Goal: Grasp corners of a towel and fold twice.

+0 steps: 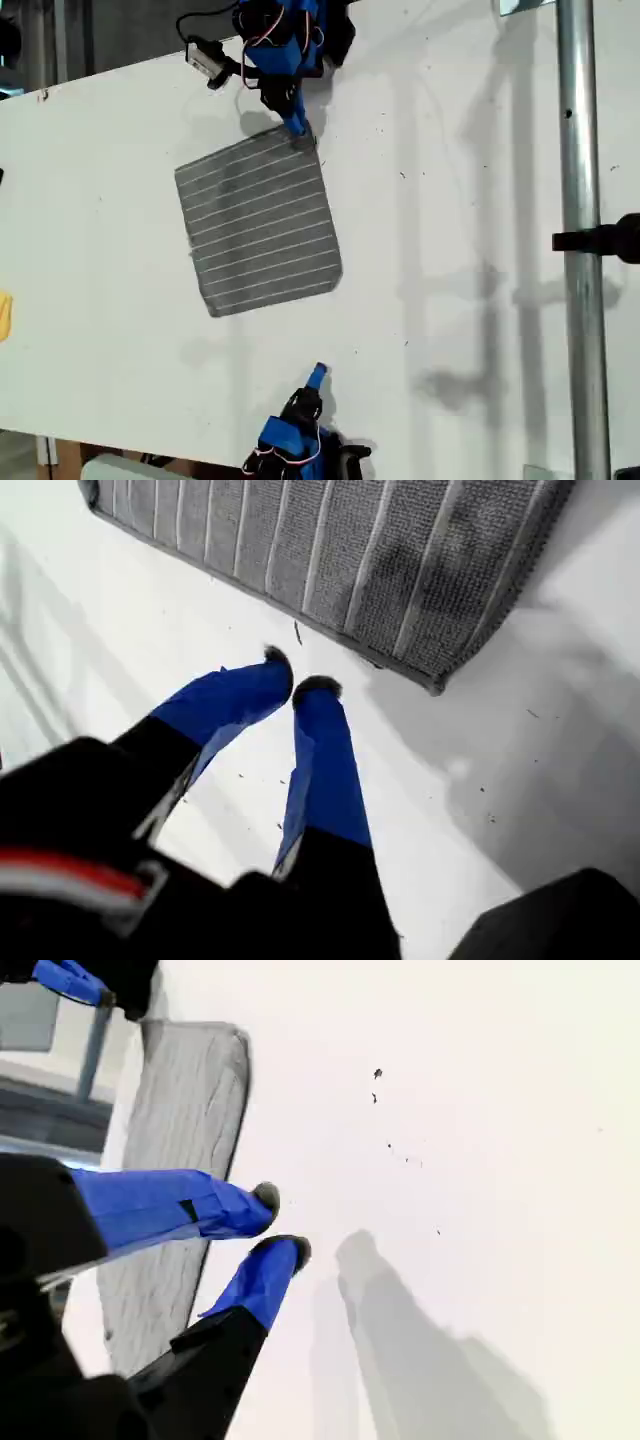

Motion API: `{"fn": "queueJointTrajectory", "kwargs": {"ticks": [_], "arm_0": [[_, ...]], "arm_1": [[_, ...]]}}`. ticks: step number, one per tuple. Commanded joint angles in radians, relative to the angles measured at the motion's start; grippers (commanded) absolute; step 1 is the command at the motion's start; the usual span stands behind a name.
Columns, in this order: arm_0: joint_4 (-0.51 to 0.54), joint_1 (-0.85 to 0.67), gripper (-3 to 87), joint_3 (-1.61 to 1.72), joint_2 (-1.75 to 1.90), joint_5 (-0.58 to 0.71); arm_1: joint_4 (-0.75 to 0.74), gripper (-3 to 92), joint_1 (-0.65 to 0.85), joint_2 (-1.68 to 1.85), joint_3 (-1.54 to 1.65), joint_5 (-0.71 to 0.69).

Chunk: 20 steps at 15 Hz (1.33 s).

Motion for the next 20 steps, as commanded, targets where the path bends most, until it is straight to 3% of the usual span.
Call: {"fn": "queueJointTrajectory", "kwargs": {"ticks": [1,5,9,11,13,15,20], "arm_0": [[-0.017,-0.115,-2.8,0.005,0.006,-0.54],[-0.015,-0.11,-2.7,0.005,0.006,-0.65],[-0.028,-0.107,-2.9,-0.025,0.006,-0.689],[-0.083,-0.095,-2.9,-0.147,-0.14,-0.741],[-0.204,-0.08,-2.9,-0.402,-0.535,-0.683],[-0.261,-0.051,-2.9,-0.699,-0.951,-0.603],[-0.265,-0.034,-2.9,-1.209,-1.537,-0.451]], "arm_1": [[0.003,6.3,0.15,0.003,-0.015,-0.014],[0.0,1.6,0.17,0.003,-0.02,-0.014],[-0.011,-0.3,0.055,0.003,-0.055,-0.008],[0.035,-0.3,0.069,0.012,-0.169,-0.104],[0.069,-0.3,0.054,0.008,-0.241,-0.097],[0.08,-0.3,-0.018,-0.072,-0.278,-0.049],[0.179,-0.2,-0.198,-0.382,-0.474,0.077]]}}
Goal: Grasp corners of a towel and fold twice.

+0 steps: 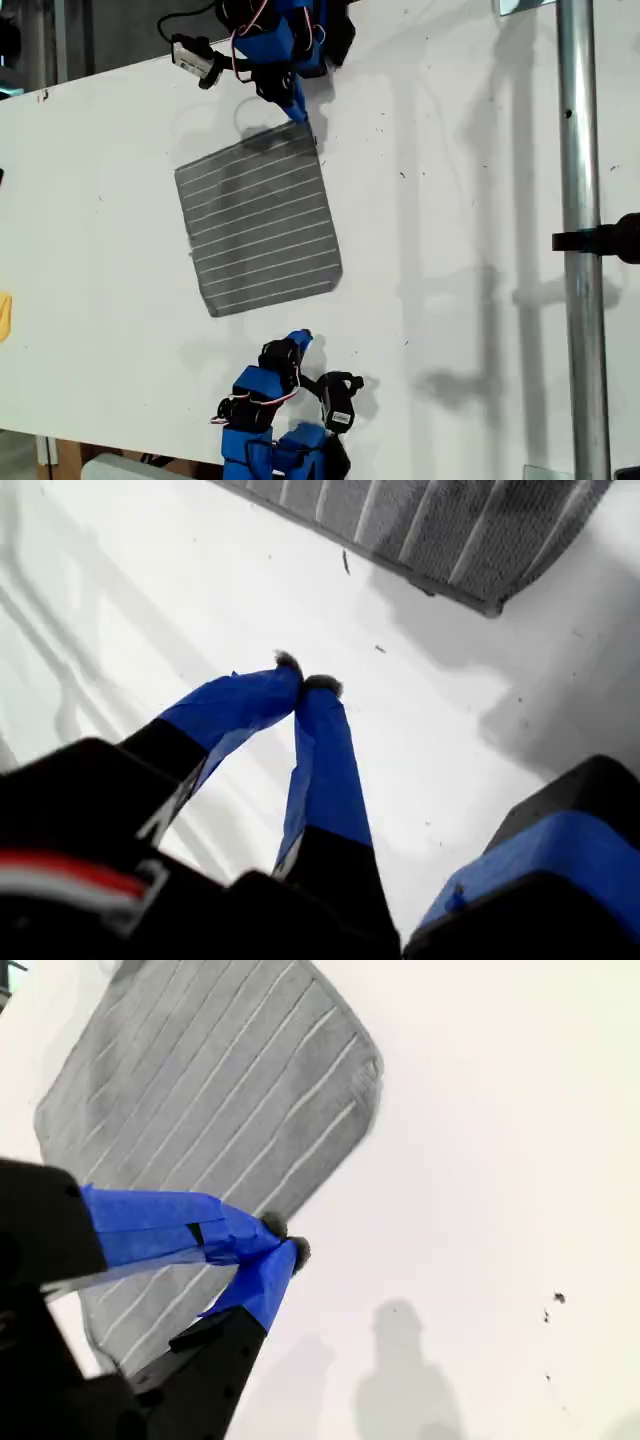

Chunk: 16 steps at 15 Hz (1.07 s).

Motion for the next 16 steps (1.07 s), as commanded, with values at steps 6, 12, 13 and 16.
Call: {"fn": "queueJointTrajectory", "kwargs": {"ticks": [6,12,13,16], "arm_0": [[0.15,0.002,-2.7,-0.492,-0.316,0.08],[0.143,-0.006,9.5,-0.499,-0.353,0.101],[0.144,-0.009,9.5,-0.495,-0.354,0.106],[0.156,-0.011,9.5,-0.502,-0.353,0.123]], "arm_1": [[0.158,8.3,-0.017,-0.27,-0.311,-0.029],[0.089,33.7,0.169,-0.402,-0.218,-0.152],[0.031,33.6,0.201,-0.416,-0.184,-0.176],[-0.107,35.6,0.281,-0.557,-0.106,-0.198]]}}
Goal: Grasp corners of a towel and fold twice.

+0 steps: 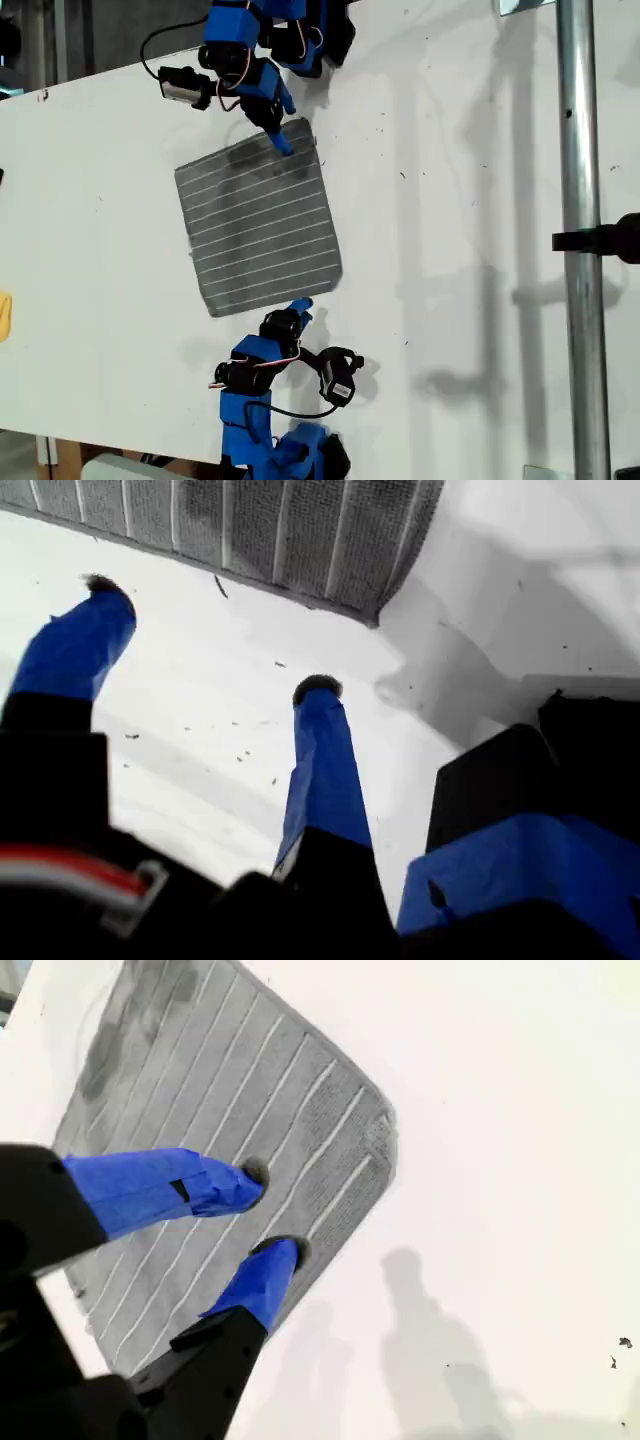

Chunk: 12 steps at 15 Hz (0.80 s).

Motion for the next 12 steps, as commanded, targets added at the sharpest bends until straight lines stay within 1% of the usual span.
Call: {"fn": "queueJointTrajectory", "kwargs": {"ticks": [1,3,4,7,8,9,11,12], "arm_0": [[0.021,-0.011,9.5,-0.074,0.008,0.009],[0.029,-0.006,9.6,-0.074,0.008,0.009],[0.032,-0.003,9.6,-0.074,0.006,0.011],[0.038,-0.003,9.7,-0.071,0.006,0.011],[0.04,-0.002,9.7,-0.071,0.008,0.011],[0.043,-0.002,9.7,-0.069,0.008,0.009],[0.046,-0.002,9.7,-0.063,0.008,0.002],[0.048,-0.002,9.7,-0.058,0.009,0.0]], "arm_1": [[-0.143,36.7,0.031,-0.051,0.104,-0.008],[-0.221,37.0,0.052,-0.057,0.198,-0.003],[-0.244,37.2,0.041,-0.089,0.209,0.032],[-0.29,39.5,0.069,-0.238,0.181,0.044],[-0.301,38.7,0.087,-0.241,0.181,0.037],[-0.319,34.9,0.109,-0.238,0.187,0.032],[-0.388,30.2,0.133,-0.232,0.192,0.018],[-0.433,23.8,0.141,-0.232,0.193,0.011]]}}
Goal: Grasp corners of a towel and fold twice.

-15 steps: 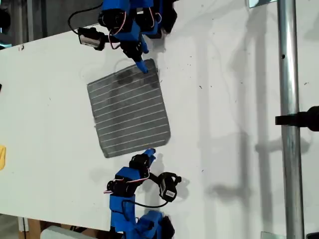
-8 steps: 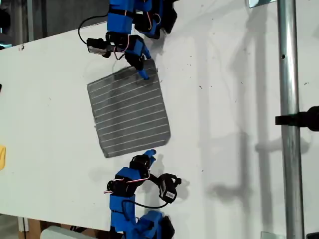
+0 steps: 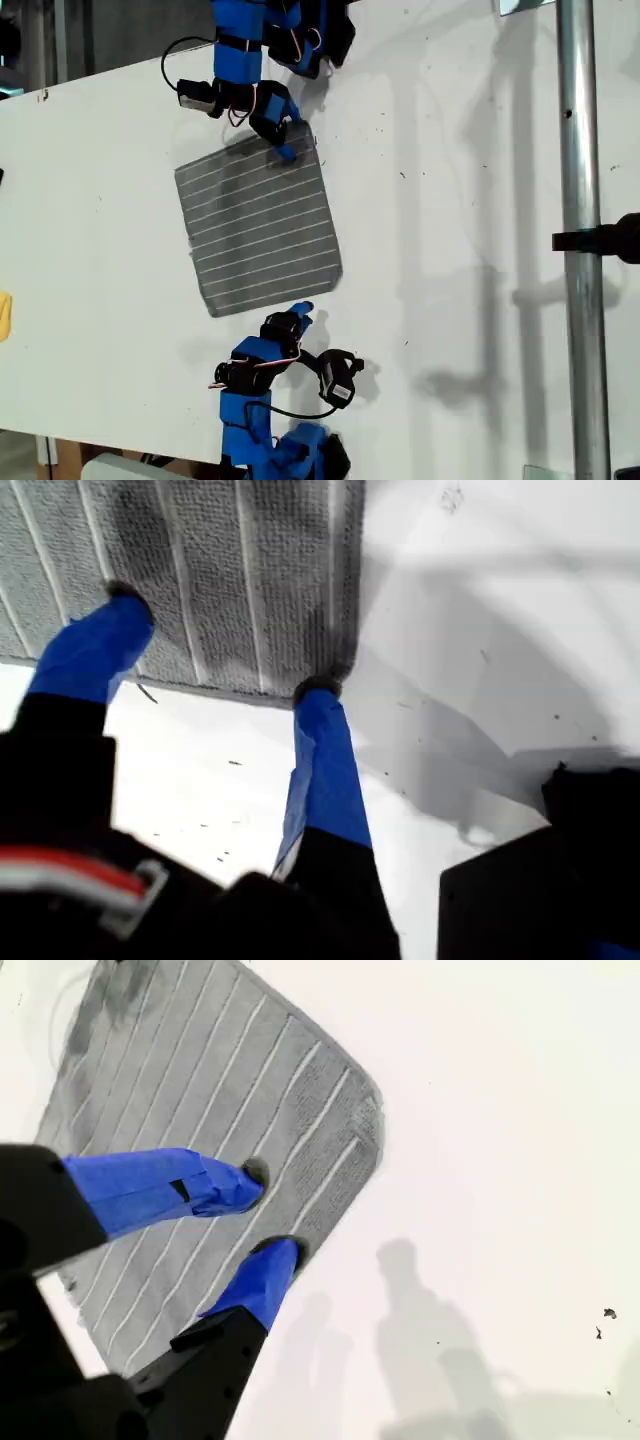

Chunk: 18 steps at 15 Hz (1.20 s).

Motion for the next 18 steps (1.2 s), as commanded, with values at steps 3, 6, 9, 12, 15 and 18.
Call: {"fn": "queueJointTrajectory", "kwargs": {"ticks": [3,6,9,12,15,18], "arm_0": [[0.026,-0.005,9.8,-0.054,0.012,-0.017],[0.029,-0.015,10.0,-0.048,0.018,-0.015],[0.029,-0.028,10.1,-0.043,0.021,-0.006],[0.029,-0.034,10.3,-0.035,0.029,0.003],[0.025,-0.035,10.4,-0.025,0.038,0.005],[0.02,-0.034,10.5,0.011,0.069,-0.006]], "arm_1": [[-0.064,25.6,0.063,-0.043,-0.032,-0.031],[0.069,33.6,-0.02,-0.035,-0.123,0.006],[0.267,34.0,-0.017,0.167,-0.163,0.02],[0.334,33.5,-0.015,0.281,-0.17,0.021],[0.242,33.5,0.0,0.241,-0.114,0.014],[0.058,34.4,0.015,-0.009,-0.089,-0.002]]}}
